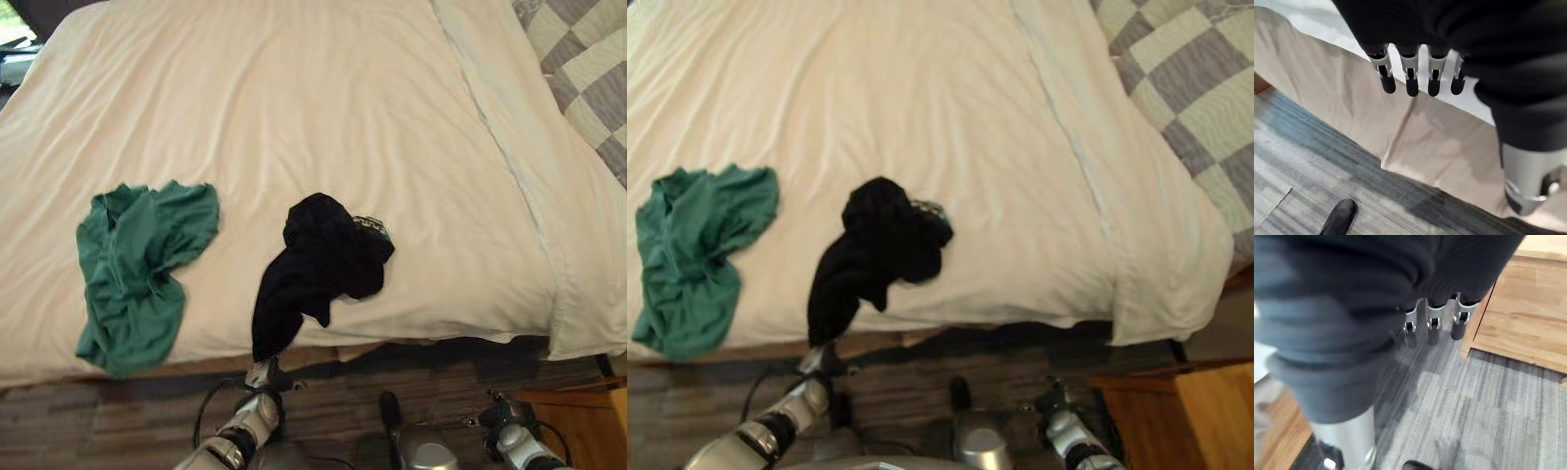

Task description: Tidy up the quilt and then pick up the clothes from the bed and put them into the laundry hamper.

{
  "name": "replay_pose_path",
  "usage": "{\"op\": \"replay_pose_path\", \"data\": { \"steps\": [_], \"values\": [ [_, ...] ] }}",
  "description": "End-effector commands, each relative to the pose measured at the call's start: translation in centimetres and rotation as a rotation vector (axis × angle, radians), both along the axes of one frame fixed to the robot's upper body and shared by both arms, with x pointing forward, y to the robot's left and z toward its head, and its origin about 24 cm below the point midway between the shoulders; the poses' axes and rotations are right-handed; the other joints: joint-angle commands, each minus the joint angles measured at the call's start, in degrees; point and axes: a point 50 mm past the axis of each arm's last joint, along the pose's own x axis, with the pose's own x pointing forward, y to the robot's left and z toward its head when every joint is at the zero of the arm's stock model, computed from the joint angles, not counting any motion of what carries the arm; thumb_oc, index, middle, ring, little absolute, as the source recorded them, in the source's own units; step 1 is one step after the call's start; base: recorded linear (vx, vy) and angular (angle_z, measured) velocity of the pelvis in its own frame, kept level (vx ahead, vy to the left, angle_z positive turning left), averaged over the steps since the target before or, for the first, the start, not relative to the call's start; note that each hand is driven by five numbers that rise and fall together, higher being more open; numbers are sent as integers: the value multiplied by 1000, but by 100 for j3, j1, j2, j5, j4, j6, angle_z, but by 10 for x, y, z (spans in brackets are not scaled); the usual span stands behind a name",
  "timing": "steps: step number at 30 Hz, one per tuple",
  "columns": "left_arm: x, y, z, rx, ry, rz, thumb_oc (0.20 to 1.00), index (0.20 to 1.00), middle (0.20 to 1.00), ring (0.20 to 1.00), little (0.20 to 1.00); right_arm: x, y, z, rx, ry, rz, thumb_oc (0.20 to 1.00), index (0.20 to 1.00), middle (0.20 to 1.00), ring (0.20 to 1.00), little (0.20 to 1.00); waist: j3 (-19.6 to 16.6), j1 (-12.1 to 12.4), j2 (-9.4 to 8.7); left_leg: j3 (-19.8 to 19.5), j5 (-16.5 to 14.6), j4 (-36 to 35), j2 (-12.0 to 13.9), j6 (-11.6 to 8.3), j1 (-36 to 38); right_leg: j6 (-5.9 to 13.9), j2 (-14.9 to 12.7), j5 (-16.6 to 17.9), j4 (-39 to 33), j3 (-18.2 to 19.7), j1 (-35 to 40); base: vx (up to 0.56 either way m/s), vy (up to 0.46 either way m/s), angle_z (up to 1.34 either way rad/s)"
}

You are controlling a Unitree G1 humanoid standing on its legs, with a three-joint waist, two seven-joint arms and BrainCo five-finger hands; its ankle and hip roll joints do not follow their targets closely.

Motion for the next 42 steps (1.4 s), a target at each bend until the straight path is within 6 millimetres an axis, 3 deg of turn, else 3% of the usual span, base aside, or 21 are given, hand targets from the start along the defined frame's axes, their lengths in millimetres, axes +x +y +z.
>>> {"op": "replay_pose_path", "data": {
  "steps": [1, 2, 3, 5, 8, 9, 10, 12, 14, 17, 18, 19, 21, 23, 27, 31, 34, 35, 37, 38, 42],
  "values": [
    [8, 29, 9, 75, -47, 52, 1000, 1000, 1000, 1000, 1000, 17, 52, -3, 56, -17, 188, 1000, 1000, 1000, 1000, 1000, -87, 430, -571, 342, -1307, 997, 41, -262, -53, 936, -2164, 1134, -705, -1691, -189, -123, 492, -120],
    [4, 34, 7, 87, -33, 62, 1000, 1000, 1000, 1000, 1000, 20, 61, -3, 69, -22, 229, 1000, 1000, 1000, 1000, 1000, -85, 477, -572, 501, -1253, 917, -54, -187, -19, 866, -2123, 941, -581, -2090, -225, -145, 498, -136],
    [-2, 37, 4, 97, -8, 66, 1000, 1000, 1000, 1000, 1000, 25, 71, 0, 82, -44, 273, 1000, 1000, 1000, 1000, 1000, -57, 480, -574, 609, -1180, 828, -167, -127, 1, 795, -1843, 661, -381, -2005, -211, -120, 478, -97],
    [-13, 46, -1, 124, 42, 78, 1000, 1000, 1000, 1000, 1000, 26, 79, 1, 107, -51, 315, 1000, 1000, 1000, 1000, 1000, -49, 470, -541, 565, -1019, 562, -469, 47, 45, 708, -1101, 177, 78, -1369, -279, -78, 496, 1],
    [-29, 57, -8, 153, 106, 100, 1000, 1000, 1000, 1000, 1000, 27, 88, 2, 136, -65, 347, 1000, 1000, 1000, 1000, 1000, -59, 523, -442, 425, -823, 238, -923, 292, 80, 319, -2, -595, 780, -1018, -95, -84, 346, 23],
    [-29, 57, -8, 153, 106, 100, 1000, 1000, 1000, 1000, 1000, 27, 88, 2, 136, -65, 347, 1000, 1000, 1000, 1000, 1000, -68, 523, -441, 426, -812, 233, -921, 291, 68, 316, 1, -587, 778, -1017, -109, -109, 257, 57],
    [-42, 58, -13, 151, 142, 114, 1000, 1000, 1000, 1000, 1000, 28, 90, 2, 142, -62, 353, 1000, 1000, 1000, 1000, 1000, -64, 626, -450, 380, -854, 234, -1186, 366, 95, 148, 197, -764, 740, -1027, 86, -88, 176, 66],
    [-48, 56, -16, 137, 153, 132, 1000, 1000, 1000, 1000, 1000, 26, 89, 0, 156, -51, 313, 1000, 1000, 1000, 1000, 1000, -139, 653, -426, 346, -923, 294, -1355, 400, 31, 90, 70, -739, 156, -993, 406, -67, 164, 23],
    [-56, 53, -20, 102, 170, 182, 1000, 1000, 1000, 1000, 1000, 23, 80, -3, 155, -22, 257, 1000, 1000, 1000, 1000, 1000, -173, 644, -315, 488, -981, 646, -1433, 306, -227, 122, -83, -565, -427, -1033, 556, -91, 165, 4],
    [-63, 48, -25, 44, 189, 255, 1000, 1000, 1000, 1000, 1000, 22, 62, -3, 106, 2, 212, 1000, 1000, 1000, 1000, 1000, -17, 641, -251, 678, -779, 1645, -1328, -139, -759, 98, -271, -449, -789, -1138, 668, -152, 158, 11],
    [-63, 48, -25, 44, 189, 255, 1000, 1000, 1000, 1000, 1000, 22, 62, -3, 106, 2, 212, 1000, 1000, 1000, 1000, 1000, -18, 637, -242, 669, -800, 1688, -1313, -144, -786, 94, -259, -447, -791, -1143, 665, -146, 215, 9],
    [-70, 48, -27, 47, 209, 269, 1000, 1000, 1000, 1000, 1000, 19, 51, -4, 83, 15, 184, 1000, 1000, 1000, 1000, 1000, 10, 544, -289, 1070, -812, 2024, -694, -166, -832, 171, -513, -385, -816, -1284, 654, -65, 268, 8],
    [-76, 45, -30, 56, 228, 268, 1000, 1000, 1000, 1000, 1000, 15, 39, -4, 72, 13, 124, 1000, 1000, 1000, 1000, 1000, -168, 408, -238, 1470, -918, 1354, -170, -120, -269, 384, -712, -369, -913, -1447, 684, 60, 373, 14],
    [-82, 42, -32, 53, 248, 249, 1000, 1000, 1000, 1000, 1000, 4, 38, -9, 86, 46, 100, 1000, 1000, 1000, 1000, 1000, -328, 381, -121, 1342, -827, 663, -331, 1, 126, 466, -699, -326, -847, -1538, 700, 93, 282, 21],
    [-72, 54, -27, 58, 222, 287, 1000, 1000, 1000, 1000, 1000, -7, 36, -14, 154, 42, -45, 1000, 1000, 1000, 1000, 1000, -378, 235, -167, 1273, -793, 316, -624, 72, 263, 510, -920, -54, -377, -1496, 388, 6, 236, 49],
    [-81, 88, -20, 94, 193, 461, 1000, 1000, 1000, 1000, 1000, -15, 30, -16, 208, 13, -212, 1000, 1000, 1000, 1000, 1000, -411, 255, -268, 1362, -905, 205, -777, 206, 405, 638, -1073, 102, -421, -1366, 346, 4, 138, 12],
    [-89, 129, -7, 177, 149, 588, 1000, 1000, 1000, 1000, 1000, -20, 7, -11, 196, -51, -349, 1000, 1000, 1000, 1000, 1000, -459, 244, -323, 1451, -890, -9, -858, 211, 554, 740, -1153, 211, -480, -1335, 378, 19, 57, -2],
    [-85, 156, 9, 198, 40, 707, 1000, 1000, 1000, 1000, 1000, -17, -15, 1, 169, -153, -429, 1000, 1000, 1000, 1000, 1000, -476, 210, -337, 1496, -885, -84, -881, 205, 623, 790, -1196, 259, -505, -1313, 388, 43, 35, -2],
    [-79, 183, 31, 199, -136, 845, 1000, 1000, 1000, 1000, 1000, -15, -46, 24, 98, -315, -495, 1000, 1000, 1000, 1000, 1000, -491, 162, -337, 1519, -890, -115, -908, 192, 688, 844, -1255, 309, -547, -1345, 435, 42, 24, 3],
    [-80, 183, 31, 199, -136, 845, 1000, 1000, 1000, 1000, 1000, -16, -46, 24, 98, -314, -495, 1000, 1000, 1000, 1000, 1000, -490, 160, -338, 1517, -891, -115, -909, 192, 694, 844, -1255, 309, -550, -1348, 444, 36, 17, -3],
    [-46, 217, 95, 264, -535, 831, 1000, 1000, 1000, 1000, 1000, -15, -90, 71, -44, -549, -497, 1000, 1000, 1000, 1000, 1000, -529, 100, -334, 1528, -914, -142, -924, 163, 781, 936, -1320, 370, -699, -1447, 577, 40, -9, -11]
  ]
}}
